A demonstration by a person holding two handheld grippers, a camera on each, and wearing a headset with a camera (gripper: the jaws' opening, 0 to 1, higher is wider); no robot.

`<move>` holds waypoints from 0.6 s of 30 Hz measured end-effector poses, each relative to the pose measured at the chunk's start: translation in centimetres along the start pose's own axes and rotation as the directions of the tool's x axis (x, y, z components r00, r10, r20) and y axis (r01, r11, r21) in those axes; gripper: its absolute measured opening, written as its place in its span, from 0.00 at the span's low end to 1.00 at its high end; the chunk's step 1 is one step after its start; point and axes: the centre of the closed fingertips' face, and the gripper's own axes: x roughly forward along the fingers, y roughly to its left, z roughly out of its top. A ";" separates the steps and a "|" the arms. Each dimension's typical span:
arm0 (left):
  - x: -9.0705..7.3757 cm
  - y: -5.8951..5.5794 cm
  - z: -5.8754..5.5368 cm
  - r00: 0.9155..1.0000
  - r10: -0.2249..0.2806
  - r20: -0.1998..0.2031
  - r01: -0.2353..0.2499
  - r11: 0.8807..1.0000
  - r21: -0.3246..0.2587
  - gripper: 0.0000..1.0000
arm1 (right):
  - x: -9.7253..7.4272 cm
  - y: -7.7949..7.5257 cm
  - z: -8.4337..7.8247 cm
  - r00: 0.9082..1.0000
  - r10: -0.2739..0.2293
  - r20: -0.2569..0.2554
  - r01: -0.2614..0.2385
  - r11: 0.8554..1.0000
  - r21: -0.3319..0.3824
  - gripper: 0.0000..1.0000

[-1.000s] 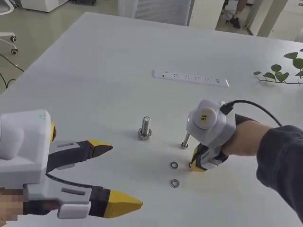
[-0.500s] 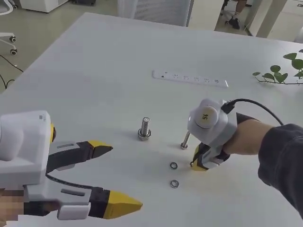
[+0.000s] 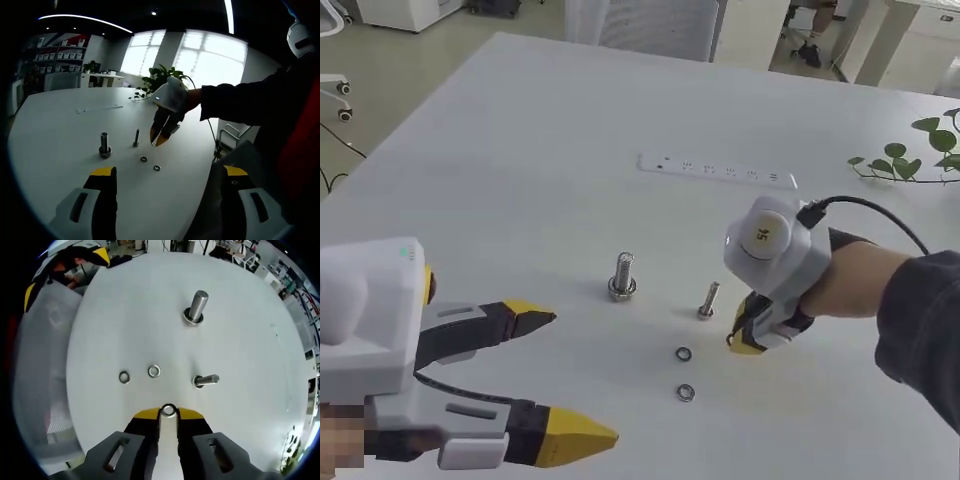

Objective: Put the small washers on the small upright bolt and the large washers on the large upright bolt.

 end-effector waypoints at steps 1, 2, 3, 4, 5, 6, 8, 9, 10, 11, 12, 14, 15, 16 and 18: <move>0.0 0.0 0.0 1.000 -0.001 0.001 0.001 1.000 0.001 0.86 | -0.3 -0.1 0.0 1.000 -0.002 0.001 0.002 1.000 -0.001 0.14; 0.0 0.0 0.1 1.000 -0.002 0.001 0.002 1.000 0.002 0.86 | -0.5 -0.1 0.0 1.000 -0.002 0.003 0.002 1.000 0.002 0.14; 0.1 -0.1 0.1 1.000 -0.003 0.001 0.003 1.000 0.003 0.86 | -0.8 -0.2 0.0 1.000 -0.005 0.009 0.005 1.000 0.004 0.14; 0.1 -0.1 0.1 1.000 -0.004 0.000 0.004 1.000 0.004 0.86 | -1.0 -0.3 0.0 1.000 -0.008 0.010 0.008 1.000 0.005 0.14; 0.1 -0.1 0.1 1.000 -0.004 0.000 0.004 1.000 0.004 0.86 | -1.2 -0.4 0.0 1.000 -0.010 0.008 0.009 1.000 0.007 0.14; 0.1 -0.1 0.1 1.000 -0.005 0.001 0.005 1.000 0.004 0.86 | -1.3 -0.4 -0.1 1.000 -0.011 0.007 0.011 1.000 0.006 0.14; 0.1 -0.1 0.2 1.000 -0.006 0.002 0.006 1.000 0.005 0.86 | -1.7 -0.6 -0.1 1.000 -0.020 0.003 0.020 1.000 0.001 0.14; 0.1 -0.2 0.2 1.000 -0.006 0.003 0.006 1.000 0.004 0.86 | -2.0 -0.6 -0.1 1.000 -0.021 0.001 0.021 1.000 -0.002 0.14; 0.1 -0.2 0.2 1.000 -0.006 0.003 0.006 1.000 0.006 0.86 | -2.2 -0.6 0.0 1.000 -0.023 0.000 0.023 1.000 -0.004 0.14; 0.1 -0.2 0.2 1.000 -0.006 0.003 0.006 1.000 0.006 0.86 | -2.3 -0.6 0.0 1.000 -0.026 -0.001 0.026 1.000 -0.008 0.14; 0.1 -0.2 0.2 1.000 -0.007 0.003 0.006 1.000 0.005 0.86 | -2.5 -0.6 0.1 1.000 -0.027 -0.001 0.027 1.000 -0.008 0.14; 0.1 -0.2 0.2 1.000 -0.006 0.004 0.006 1.000 0.006 0.86 | -3.0 -0.7 0.2 0.999 -0.035 -0.005 0.035 0.999 -0.015 0.14; 0.1 -0.2 0.3 1.000 -0.006 0.005 0.006 1.000 0.007 0.86 | -3.2 -0.8 0.3 0.999 -0.038 -0.004 0.038 0.999 -0.017 0.14; 0.1 -0.2 0.3 1.000 -0.005 0.007 0.005 1.000 0.006 0.86 | -3.5 -0.8 0.4 0.999 -0.042 -0.002 0.042 0.999 -0.019 0.14; 0.1 -0.2 0.3 1.000 -0.005 0.008 0.005 1.000 0.008 0.86 | -4.0 -1.0 0.6 0.999 -0.051 0.001 0.051 0.998 -0.022 0.14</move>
